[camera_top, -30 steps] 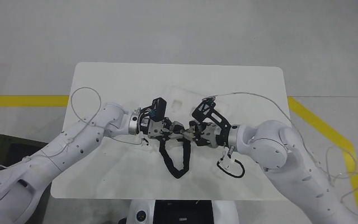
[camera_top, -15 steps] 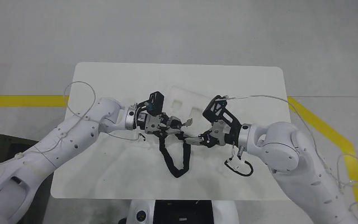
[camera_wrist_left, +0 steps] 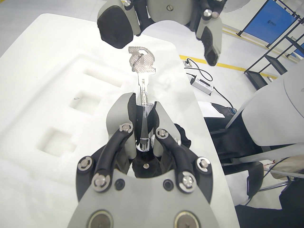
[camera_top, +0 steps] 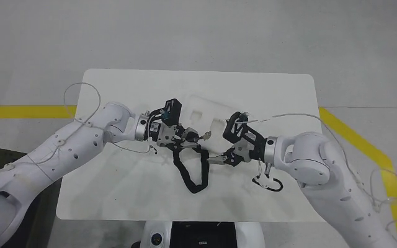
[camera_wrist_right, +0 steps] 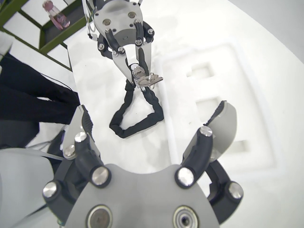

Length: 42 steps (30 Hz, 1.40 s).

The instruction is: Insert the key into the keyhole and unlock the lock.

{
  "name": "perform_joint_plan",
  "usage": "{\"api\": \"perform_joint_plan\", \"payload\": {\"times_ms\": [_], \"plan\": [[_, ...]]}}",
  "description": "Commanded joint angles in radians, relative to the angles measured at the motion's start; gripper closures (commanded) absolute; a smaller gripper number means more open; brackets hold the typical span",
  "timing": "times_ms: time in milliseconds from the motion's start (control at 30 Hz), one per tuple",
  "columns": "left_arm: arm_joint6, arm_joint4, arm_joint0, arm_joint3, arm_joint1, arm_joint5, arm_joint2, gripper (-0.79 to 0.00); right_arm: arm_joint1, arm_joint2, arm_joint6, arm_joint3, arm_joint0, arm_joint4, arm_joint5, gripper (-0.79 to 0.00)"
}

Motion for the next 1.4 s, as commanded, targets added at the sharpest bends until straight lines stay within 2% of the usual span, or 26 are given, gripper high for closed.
{"api": "perform_joint_plan", "payload": {"times_ms": [0, 133, 333, 400, 500, 600, 700, 767, 867, 1067, 1367], "plan": [[-0.007, -0.005, 0.001, -0.005, 0.003, 0.0, 0.0, 0.0, 0.0, 0.002, -0.07, 0.014, 0.012, -0.09, -0.088, -0.785], [-0.022, -0.019, 0.007, -0.017, 0.008, 0.0, 0.0, 0.0, 0.002, 0.006, -0.169, 0.018, 0.011, -0.203, -0.185, -0.785], [-0.041, -0.038, 0.012, -0.026, 0.009, 0.0, 0.0, 0.0, 0.002, -0.025, -0.192, 0.024, 0.04, -0.281, -0.278, -0.785], [-0.045, -0.045, 0.013, -0.028, 0.008, 0.0, 0.0, 0.0, 0.001, -0.034, -0.205, 0.017, 0.046, -0.3, -0.287, -0.659], [-0.054, -0.052, 0.014, -0.029, 0.005, 0.0, 0.0, 0.0, 0.0, -0.048, -0.204, 0.014, 0.053, -0.342, -0.296, -0.662], [-0.06, -0.059, 0.015, -0.031, 0.002, 0.0, 0.0, 0.0, -0.001, -0.061, -0.197, 0.003, 0.061, -0.4, -0.289, -0.61], [-0.071, -0.065, 0.016, -0.033, -0.002, 0.0, 0.0, 0.0, -0.002, -0.076, -0.199, -0.012, 0.062, -0.449, -0.283, -0.468], [-0.077, -0.071, 0.016, -0.033, -0.004, 0.0, 0.0, 0.0, -0.003, -0.082, -0.203, -0.017, 0.061, -0.467, -0.281, -0.459], [-0.086, -0.076, 0.016, -0.031, -0.007, 0.0, 0.0, 0.0, -0.003, -0.086, -0.213, -0.024, 0.058, -0.485, -0.276, -0.379], [-0.1, -0.089, 0.018, -0.031, -0.011, 0.0, 0.0, 0.0, -0.002, -0.09, -0.218, -0.049, 0.054, -0.515, -0.281, -0.311], [-0.113, -0.097, 0.022, -0.034, -0.016, 0.0, 0.0, 0.0, -0.001, -0.083, -0.21, -0.053, 0.049, -0.49, -0.259, -0.129]]}}
